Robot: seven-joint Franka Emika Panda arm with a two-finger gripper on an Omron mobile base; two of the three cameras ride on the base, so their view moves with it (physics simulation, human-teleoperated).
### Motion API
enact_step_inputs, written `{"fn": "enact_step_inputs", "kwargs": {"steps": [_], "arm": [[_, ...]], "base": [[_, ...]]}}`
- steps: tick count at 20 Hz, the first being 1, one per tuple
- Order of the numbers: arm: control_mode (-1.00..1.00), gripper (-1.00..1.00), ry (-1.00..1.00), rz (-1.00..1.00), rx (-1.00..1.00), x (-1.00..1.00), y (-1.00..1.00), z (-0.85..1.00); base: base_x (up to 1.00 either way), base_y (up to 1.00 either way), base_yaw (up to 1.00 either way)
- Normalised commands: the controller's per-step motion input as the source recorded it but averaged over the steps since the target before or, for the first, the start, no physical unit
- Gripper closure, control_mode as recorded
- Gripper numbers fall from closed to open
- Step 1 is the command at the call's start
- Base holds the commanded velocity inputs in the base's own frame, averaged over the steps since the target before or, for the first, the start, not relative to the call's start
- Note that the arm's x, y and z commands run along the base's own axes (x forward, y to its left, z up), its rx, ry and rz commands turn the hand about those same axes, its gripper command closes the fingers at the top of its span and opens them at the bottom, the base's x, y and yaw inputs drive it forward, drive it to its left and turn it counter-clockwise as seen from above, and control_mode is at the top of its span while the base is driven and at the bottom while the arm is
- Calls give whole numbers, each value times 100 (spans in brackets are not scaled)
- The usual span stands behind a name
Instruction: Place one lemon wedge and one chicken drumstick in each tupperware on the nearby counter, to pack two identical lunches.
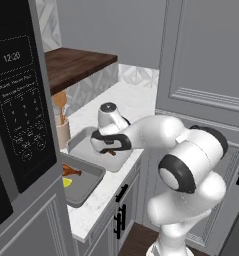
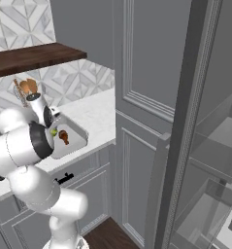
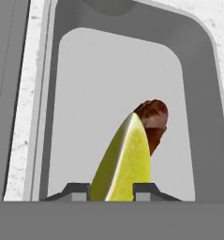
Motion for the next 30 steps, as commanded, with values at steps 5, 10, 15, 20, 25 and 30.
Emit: {"fn": "enact_step_inputs", "kwargs": {"steps": [5,10,15,20,25,30], "arm": [[-100,100,4,0,0,5,3,-1],[-100,100,1,0,0,2,33,-23],[-100,100,0,0,0,21,20,-36],[-100,100,0,0,0,6,2,-23],[-100,100,0,1,0,14,1,-3],[-100,100,-6,8,1,46,0,-6]], "base": [[0,0,0],[0,0,0],[0,0,0],[0,0,0],[0,0,0],[0,0,0]]}}
